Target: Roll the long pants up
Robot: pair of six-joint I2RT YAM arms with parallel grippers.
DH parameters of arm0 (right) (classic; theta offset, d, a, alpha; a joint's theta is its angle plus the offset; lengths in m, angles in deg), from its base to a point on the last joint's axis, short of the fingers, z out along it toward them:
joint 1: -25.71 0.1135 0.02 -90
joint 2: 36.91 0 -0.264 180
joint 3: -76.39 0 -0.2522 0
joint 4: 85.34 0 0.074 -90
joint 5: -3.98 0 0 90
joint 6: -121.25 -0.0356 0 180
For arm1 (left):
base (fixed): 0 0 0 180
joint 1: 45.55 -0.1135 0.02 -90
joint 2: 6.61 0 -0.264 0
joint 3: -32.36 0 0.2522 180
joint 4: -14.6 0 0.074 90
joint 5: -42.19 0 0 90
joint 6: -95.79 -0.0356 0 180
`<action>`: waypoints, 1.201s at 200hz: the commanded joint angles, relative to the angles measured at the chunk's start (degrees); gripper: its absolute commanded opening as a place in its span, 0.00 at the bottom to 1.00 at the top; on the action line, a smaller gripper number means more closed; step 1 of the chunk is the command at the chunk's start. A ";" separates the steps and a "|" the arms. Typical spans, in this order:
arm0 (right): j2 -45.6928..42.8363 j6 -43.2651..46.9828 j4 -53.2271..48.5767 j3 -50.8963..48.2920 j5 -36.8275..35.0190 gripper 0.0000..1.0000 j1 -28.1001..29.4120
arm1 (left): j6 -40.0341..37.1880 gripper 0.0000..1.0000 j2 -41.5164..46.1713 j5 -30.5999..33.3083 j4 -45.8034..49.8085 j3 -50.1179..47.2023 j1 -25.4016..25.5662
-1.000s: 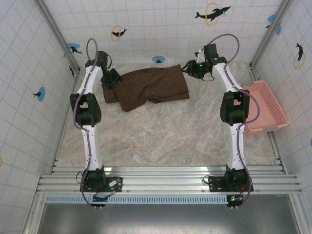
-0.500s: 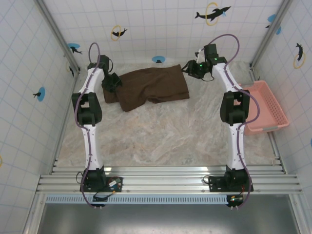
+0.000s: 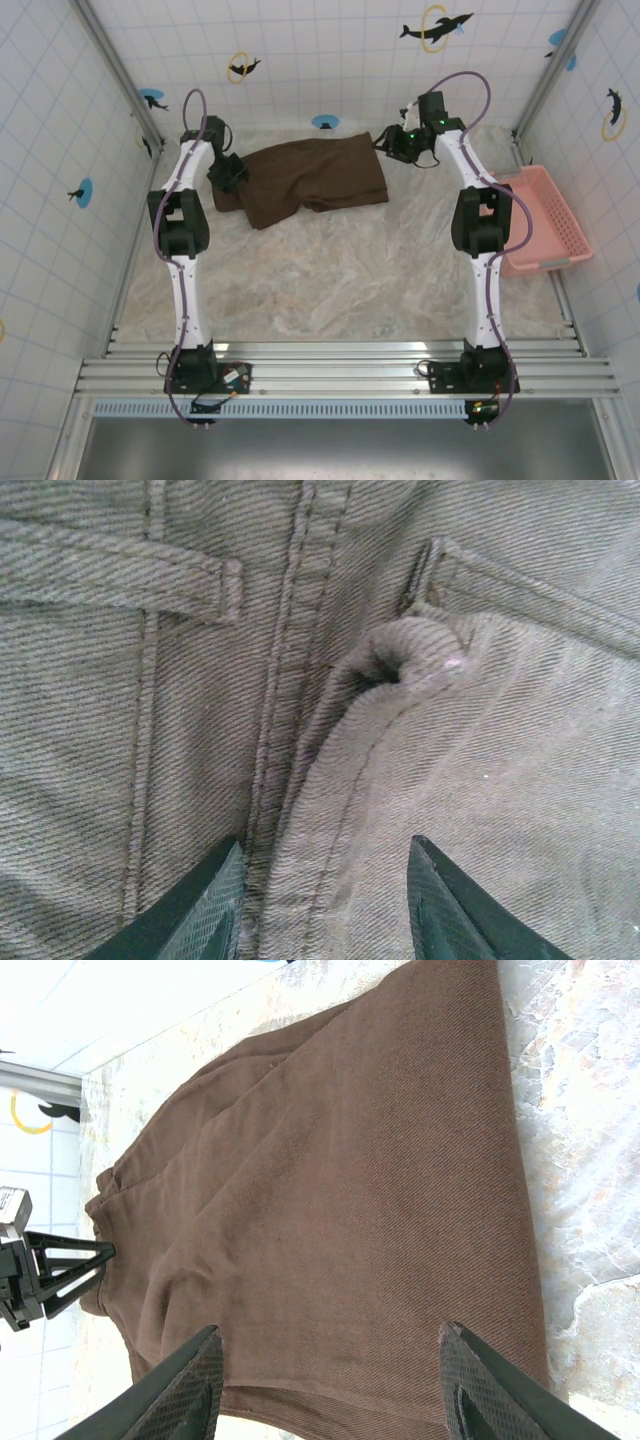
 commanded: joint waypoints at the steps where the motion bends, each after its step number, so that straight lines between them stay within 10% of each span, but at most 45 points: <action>1: 0.08 0.22 0.78 -0.27 0.46 0.59 -0.10 | -1.83 0.46 -0.74 1.42 2.00 -0.22 0.18; 240: 1.25 -0.04 1.01 0.08 0.16 0.59 -0.37 | 2.68 0.00 -4.63 -3.26 -0.21 6.50 -0.82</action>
